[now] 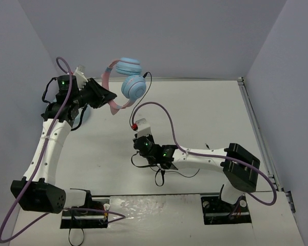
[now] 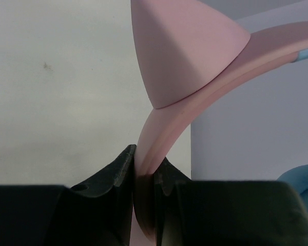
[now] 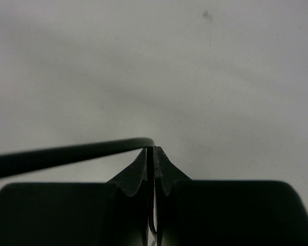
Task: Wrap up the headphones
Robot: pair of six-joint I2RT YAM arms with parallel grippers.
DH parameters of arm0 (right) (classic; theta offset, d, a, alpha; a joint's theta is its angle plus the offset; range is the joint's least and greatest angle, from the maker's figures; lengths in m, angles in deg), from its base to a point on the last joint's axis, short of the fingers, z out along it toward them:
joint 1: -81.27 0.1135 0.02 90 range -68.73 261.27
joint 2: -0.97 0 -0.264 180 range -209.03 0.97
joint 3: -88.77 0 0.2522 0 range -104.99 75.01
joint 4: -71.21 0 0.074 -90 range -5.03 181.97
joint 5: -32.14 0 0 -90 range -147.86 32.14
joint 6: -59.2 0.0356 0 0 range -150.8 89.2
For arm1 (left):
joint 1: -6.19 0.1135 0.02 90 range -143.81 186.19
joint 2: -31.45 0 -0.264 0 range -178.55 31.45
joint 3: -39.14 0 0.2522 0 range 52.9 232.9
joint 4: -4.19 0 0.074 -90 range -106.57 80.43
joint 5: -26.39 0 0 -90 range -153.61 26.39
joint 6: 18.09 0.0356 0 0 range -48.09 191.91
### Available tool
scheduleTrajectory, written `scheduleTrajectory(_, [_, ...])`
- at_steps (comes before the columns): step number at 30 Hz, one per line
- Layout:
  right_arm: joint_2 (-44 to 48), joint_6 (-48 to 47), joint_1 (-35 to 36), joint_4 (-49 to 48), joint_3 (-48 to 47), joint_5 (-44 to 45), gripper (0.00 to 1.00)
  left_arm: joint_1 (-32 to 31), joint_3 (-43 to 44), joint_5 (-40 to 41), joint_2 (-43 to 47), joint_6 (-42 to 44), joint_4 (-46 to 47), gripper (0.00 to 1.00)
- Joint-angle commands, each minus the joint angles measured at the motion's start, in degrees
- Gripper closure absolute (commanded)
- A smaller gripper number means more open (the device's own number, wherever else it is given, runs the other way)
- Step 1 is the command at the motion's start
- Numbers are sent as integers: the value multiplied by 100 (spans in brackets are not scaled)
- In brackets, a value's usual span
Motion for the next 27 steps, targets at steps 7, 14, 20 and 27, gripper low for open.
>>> scheduleTrajectory(7, [-776, 507, 145, 2958, -2009, 516, 100, 24, 252, 598, -138, 549, 413, 100])
scheduleTrajectory(14, [-1078, 856, 231, 4454, -2697, 828, 100, 20, 163, 907, -221, 895, 242, 100])
scheduleTrajectory(20, [-963, 1009, 349, 4896, -2868, 1169, 100, 15, 156, 1339, -262, 1339, -106, 100])
scheduleTrajectory(27, [-788, 1117, 481, 5178, -3030, 1480, 100, -37, 100, 1812, -337, 1704, -460, 100])
